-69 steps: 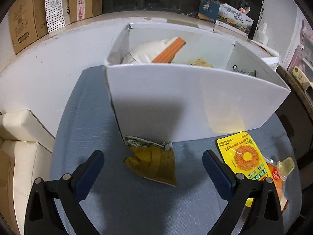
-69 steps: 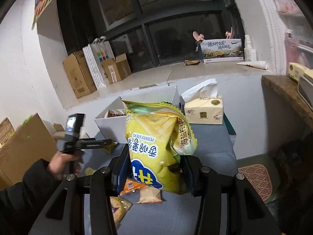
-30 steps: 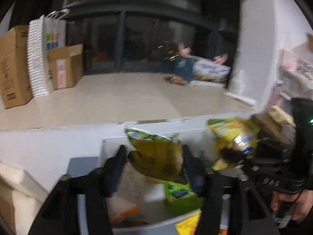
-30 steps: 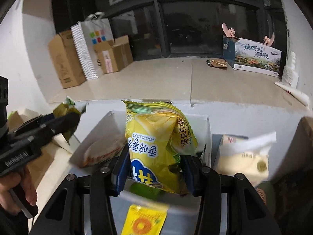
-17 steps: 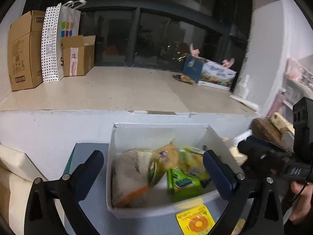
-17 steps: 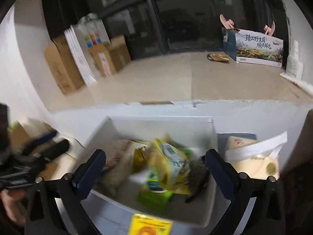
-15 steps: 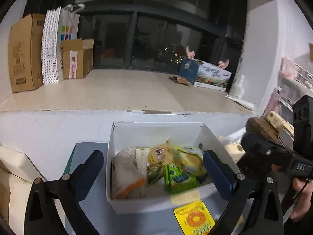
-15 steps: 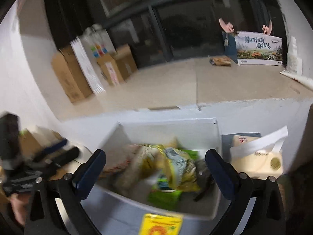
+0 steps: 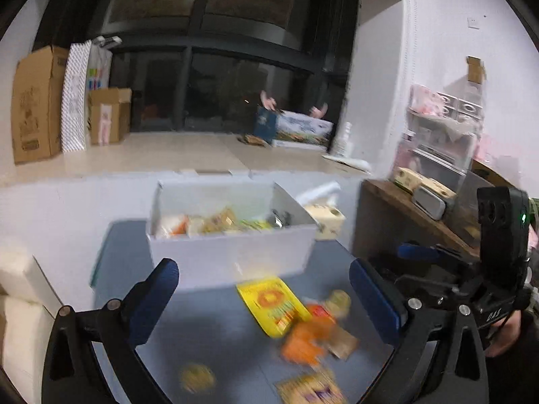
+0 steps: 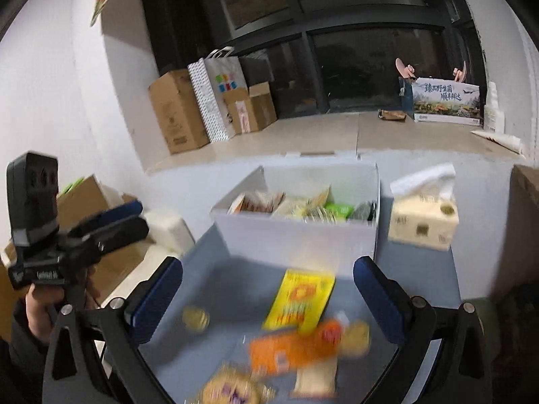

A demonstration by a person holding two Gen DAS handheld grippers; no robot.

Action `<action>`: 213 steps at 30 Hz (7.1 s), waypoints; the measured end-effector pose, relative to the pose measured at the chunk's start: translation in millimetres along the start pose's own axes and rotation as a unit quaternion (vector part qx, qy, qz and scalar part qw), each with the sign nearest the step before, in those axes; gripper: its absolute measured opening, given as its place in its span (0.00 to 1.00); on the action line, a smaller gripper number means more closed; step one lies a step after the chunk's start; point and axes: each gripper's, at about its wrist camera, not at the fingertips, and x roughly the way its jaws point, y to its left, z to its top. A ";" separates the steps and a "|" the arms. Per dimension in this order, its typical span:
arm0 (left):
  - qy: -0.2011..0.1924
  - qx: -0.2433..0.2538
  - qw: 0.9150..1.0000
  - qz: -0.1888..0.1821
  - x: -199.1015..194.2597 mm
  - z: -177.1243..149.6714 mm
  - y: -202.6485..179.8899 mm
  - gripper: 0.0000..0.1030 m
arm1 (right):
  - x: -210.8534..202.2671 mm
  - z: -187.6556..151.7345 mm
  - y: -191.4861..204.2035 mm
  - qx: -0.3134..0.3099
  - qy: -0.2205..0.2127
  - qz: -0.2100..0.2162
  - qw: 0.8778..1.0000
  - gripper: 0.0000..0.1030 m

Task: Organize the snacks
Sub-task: 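Open both grippers over the box and pull them back to the table, then grasp the clear jelly cup with the right gripper, then carry the jelly cup into the box and open the right gripper, then move both grippers back over the remaining snacks on the table, then grasp orange stick pack with right gripper while left grasps yellow sunflower pack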

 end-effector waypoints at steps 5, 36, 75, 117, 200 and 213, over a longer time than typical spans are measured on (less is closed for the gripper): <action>-0.013 0.012 1.000 0.015 -22.0 -22.3 -14.1 1.00 | -28.0 -42.4 11.1 -0.009 0.000 -0.036 0.999 1.00; 0.055 -0.058 0.996 0.029 -23.3 -97.2 24.5 1.00 | 78.7 -71.3 -91.9 0.114 0.106 -0.090 0.984 1.00; 0.099 -0.080 0.991 0.049 54.6 -109.6 74.2 0.34 | 22.2 -83.9 -23.6 0.045 0.049 -0.030 0.997 0.45; 0.075 -0.029 0.990 0.117 195.6 119.6 130.1 1.00 | 206.0 142.6 -81.2 0.063 0.085 -0.108 0.989 1.00; 0.157 0.007 0.988 -0.013 139.1 -63.1 7.2 1.00 | -42.0 -28.8 -35.1 0.050 -0.021 -0.048 0.997 0.12; 0.246 0.011 0.969 0.036 235.0 -82.8 14.1 1.00 | -87.6 -41.0 -53.6 0.069 -0.045 -0.070 0.994 0.12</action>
